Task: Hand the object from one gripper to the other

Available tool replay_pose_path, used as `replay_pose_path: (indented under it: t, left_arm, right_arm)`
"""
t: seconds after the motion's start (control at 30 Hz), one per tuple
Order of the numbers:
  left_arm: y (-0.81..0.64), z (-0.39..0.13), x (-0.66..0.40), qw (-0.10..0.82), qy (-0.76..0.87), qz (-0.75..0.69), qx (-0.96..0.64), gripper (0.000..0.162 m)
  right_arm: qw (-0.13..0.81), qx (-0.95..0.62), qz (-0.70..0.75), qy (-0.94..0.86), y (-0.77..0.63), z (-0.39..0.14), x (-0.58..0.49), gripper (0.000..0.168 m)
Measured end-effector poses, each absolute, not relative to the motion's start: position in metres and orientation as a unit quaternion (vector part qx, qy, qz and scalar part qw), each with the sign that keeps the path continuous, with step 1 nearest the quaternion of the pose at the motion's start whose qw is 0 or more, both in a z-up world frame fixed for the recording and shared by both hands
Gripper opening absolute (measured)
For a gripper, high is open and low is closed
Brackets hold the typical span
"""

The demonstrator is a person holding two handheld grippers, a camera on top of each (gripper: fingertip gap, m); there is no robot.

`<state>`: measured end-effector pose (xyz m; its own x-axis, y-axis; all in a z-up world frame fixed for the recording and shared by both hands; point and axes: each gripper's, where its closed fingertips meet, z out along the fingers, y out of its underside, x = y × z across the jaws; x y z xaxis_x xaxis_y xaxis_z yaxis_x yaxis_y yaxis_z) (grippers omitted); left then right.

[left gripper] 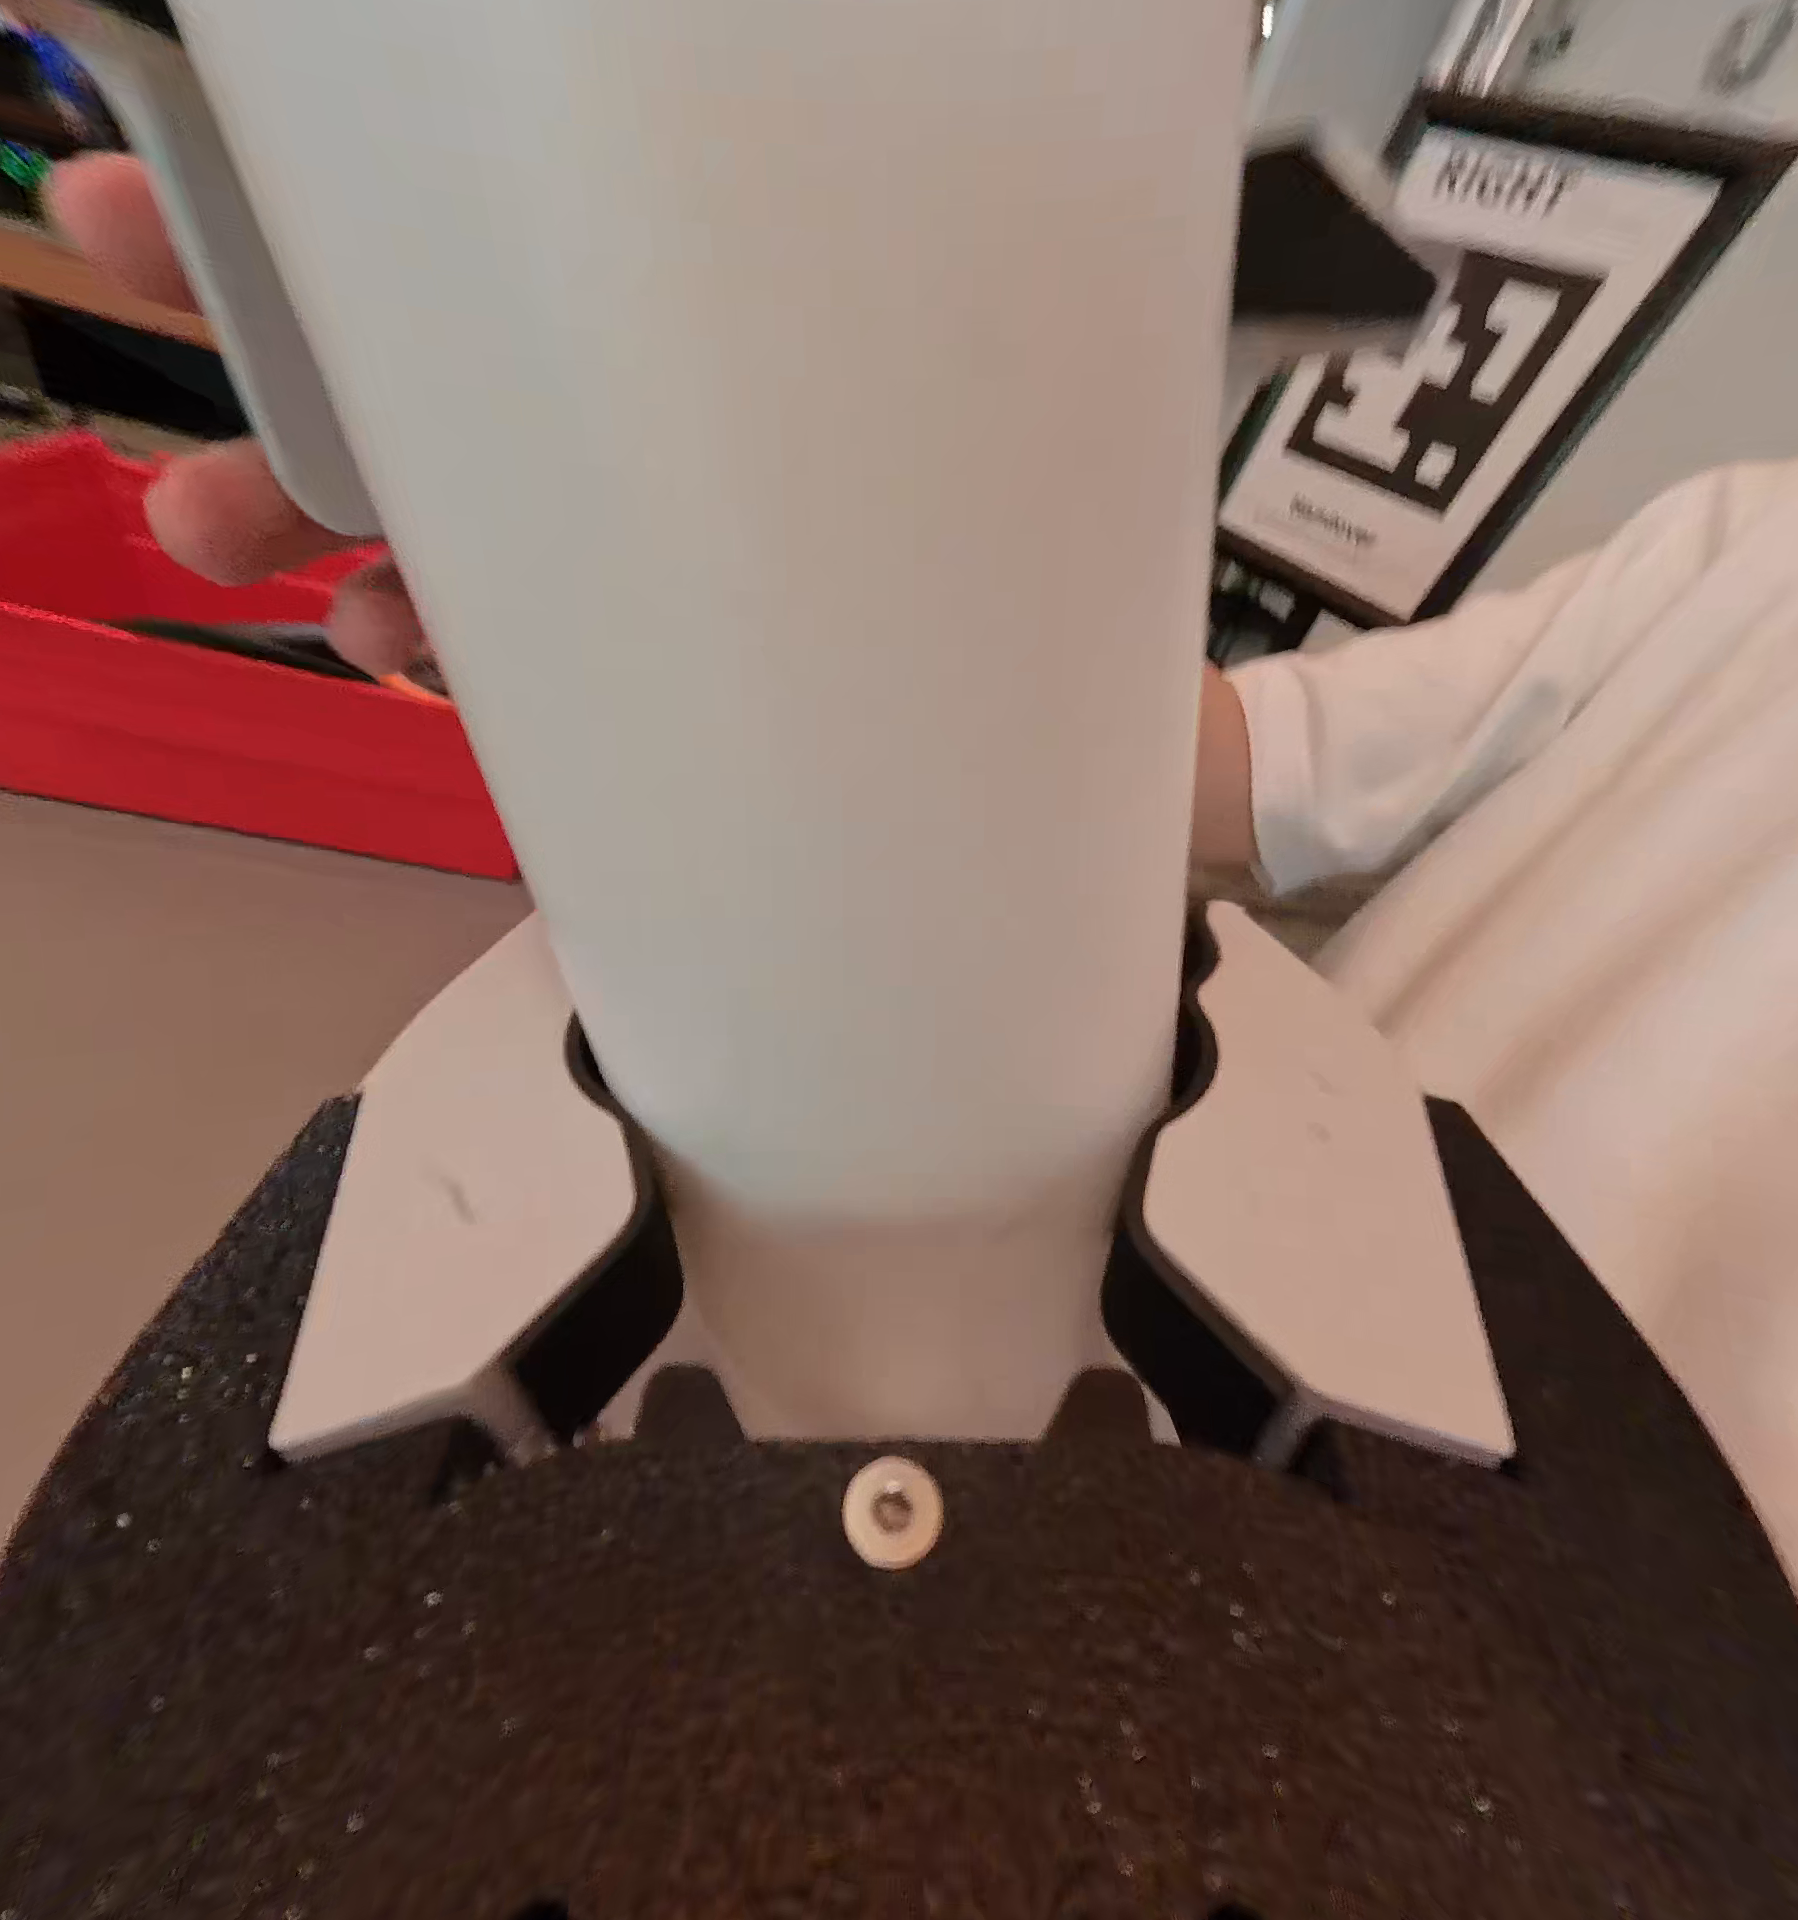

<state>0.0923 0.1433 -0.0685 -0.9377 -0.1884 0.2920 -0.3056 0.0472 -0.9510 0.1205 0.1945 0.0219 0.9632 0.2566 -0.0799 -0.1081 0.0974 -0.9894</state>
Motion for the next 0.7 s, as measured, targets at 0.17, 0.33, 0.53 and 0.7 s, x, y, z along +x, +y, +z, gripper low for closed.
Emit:
replay_pose_path:
  t: [0.17, 0.33, 0.53, 0.7]
  left_arm:
    - [0.107, -0.084, 0.052, 0.079, -0.747, 0.647, 0.129, 0.103]
    - [0.090, -0.096, 0.026, 0.077, -0.786, 0.602, 0.121, 0.102]
    - [0.104, -0.080, 0.057, -0.060, -0.774, 0.602, 0.189, 0.092]
    - [0.161, -0.053, 0.108, -0.370, -0.687, 0.536, 0.323, 0.104]
  right_arm:
    - [0.750, -0.623, 0.203, -0.095, 0.162, 0.022, 0.079, 0.092]
    - [0.746, -0.626, 0.195, -0.114, 0.143, 0.018, 0.050, 0.089]
    - [0.762, -0.638, 0.074, -0.083, 0.132, 0.037, 0.062, 0.088]
    - [0.772, -0.619, -0.093, 0.111, 0.113, 0.061, 0.143, 0.088]
